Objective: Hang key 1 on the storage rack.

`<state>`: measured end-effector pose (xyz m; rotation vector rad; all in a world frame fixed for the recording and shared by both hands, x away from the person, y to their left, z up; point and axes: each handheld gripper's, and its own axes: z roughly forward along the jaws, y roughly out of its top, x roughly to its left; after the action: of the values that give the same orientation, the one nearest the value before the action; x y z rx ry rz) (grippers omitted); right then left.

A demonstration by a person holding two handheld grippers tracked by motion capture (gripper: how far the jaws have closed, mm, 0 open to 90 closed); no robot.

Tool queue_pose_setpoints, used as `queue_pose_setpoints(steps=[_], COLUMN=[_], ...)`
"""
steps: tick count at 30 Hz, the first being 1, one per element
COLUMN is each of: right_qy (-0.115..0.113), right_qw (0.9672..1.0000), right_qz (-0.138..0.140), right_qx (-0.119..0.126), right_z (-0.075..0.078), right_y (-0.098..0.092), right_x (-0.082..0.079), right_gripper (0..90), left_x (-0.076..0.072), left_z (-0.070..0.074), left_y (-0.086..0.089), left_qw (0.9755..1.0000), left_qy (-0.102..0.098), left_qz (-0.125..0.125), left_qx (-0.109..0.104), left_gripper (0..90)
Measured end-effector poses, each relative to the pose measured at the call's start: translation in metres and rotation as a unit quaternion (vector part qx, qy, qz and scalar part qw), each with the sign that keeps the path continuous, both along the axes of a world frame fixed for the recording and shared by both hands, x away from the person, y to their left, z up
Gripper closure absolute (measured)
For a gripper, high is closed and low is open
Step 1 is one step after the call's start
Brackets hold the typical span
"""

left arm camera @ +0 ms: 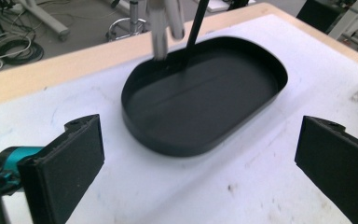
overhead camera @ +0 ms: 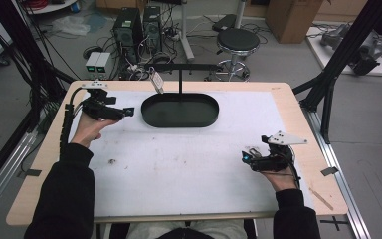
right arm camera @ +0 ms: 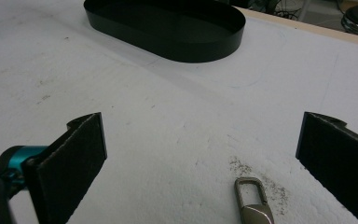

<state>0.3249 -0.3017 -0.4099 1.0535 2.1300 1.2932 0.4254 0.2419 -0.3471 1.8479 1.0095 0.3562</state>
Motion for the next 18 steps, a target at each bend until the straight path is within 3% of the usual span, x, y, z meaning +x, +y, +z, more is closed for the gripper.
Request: queue_pose_setpoints(steps=[4, 10, 18], right_qy=[0.001, 0.003, 0.005], right_qw=[1.0, 1.0, 1.0], right_qz=[0.0, -0.001, 0.0], right_qx=[-0.001, 0.0, -0.002], right_z=[0.0, 0.0, -0.001], right_y=[0.0, 0.001, 0.001], right_x=[0.0, 0.0, 0.001], right_gripper=[0.8, 0.8, 0.8], left_x=[-0.012, -0.029, -0.048], left_z=[-0.006, -0.015, -0.03], left_y=[0.014, 0.033, 0.045], left_qw=[0.9999, 0.9996, 0.9983], left_qy=[0.005, 0.023, 0.046], left_qz=[0.007, 0.011, 0.009], left_qx=[0.014, 0.013, 0.034], left_gripper=[1.7, 1.7, 1.7])
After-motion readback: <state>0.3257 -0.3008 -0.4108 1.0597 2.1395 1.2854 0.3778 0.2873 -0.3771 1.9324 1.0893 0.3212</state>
